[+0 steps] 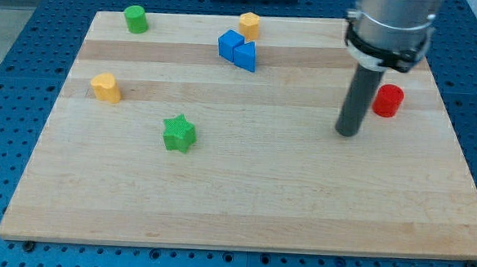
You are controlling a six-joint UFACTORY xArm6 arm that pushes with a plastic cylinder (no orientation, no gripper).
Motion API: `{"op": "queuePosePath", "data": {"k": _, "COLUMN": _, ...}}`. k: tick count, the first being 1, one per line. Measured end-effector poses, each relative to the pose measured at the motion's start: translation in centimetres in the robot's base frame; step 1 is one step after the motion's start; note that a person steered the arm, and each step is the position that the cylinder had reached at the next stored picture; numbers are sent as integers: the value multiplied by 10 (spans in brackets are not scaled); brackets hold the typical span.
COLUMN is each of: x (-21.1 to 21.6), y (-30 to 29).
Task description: Slide the blue cube closer to the green star
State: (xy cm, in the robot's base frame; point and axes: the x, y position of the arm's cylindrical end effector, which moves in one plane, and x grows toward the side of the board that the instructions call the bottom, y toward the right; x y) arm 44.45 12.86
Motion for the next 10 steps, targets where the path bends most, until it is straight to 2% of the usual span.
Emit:
{"op": "queuePosePath", "data": {"k": 2, "x": -52, "y": -22}}
{"op": "queuePosePath", "data": {"k": 5, "x": -157, "y": -25}}
{"op": "queuePosePath", "data": {"k": 6, "x": -175, "y": -44}}
{"op": "queuePosePath", "data": {"k": 10, "x": -178, "y": -165}}
